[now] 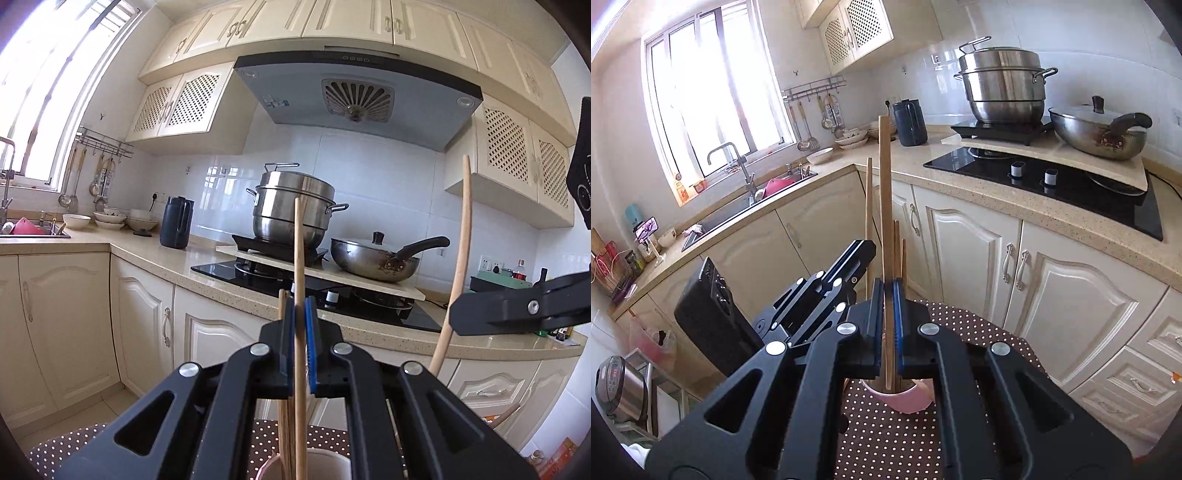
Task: Organize utensils
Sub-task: 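Carry both upright chopsticks over the pink cup, then lower the chopsticks into the pink cup and open both grippers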
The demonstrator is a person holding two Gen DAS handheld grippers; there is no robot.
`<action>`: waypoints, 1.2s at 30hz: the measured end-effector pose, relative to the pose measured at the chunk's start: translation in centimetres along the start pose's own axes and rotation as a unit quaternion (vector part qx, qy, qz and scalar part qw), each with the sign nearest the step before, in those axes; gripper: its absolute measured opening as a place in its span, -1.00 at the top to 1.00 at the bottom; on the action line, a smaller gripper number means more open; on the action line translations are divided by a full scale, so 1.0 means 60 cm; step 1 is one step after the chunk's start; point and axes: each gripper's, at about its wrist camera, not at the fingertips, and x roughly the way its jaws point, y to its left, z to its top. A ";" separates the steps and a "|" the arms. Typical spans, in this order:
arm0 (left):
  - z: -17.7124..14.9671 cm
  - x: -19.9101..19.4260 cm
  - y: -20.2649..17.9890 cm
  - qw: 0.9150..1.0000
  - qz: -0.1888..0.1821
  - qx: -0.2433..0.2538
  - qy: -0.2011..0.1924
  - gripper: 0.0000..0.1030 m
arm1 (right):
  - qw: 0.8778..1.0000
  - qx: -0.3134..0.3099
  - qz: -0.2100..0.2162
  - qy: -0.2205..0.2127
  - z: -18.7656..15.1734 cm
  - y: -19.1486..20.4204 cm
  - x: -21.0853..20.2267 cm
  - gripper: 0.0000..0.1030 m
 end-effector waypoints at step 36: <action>-0.012 -0.087 0.028 0.997 0.007 0.022 0.077 0.39 | 0.998 0.028 -0.050 0.003 -0.092 0.023 0.049 0.88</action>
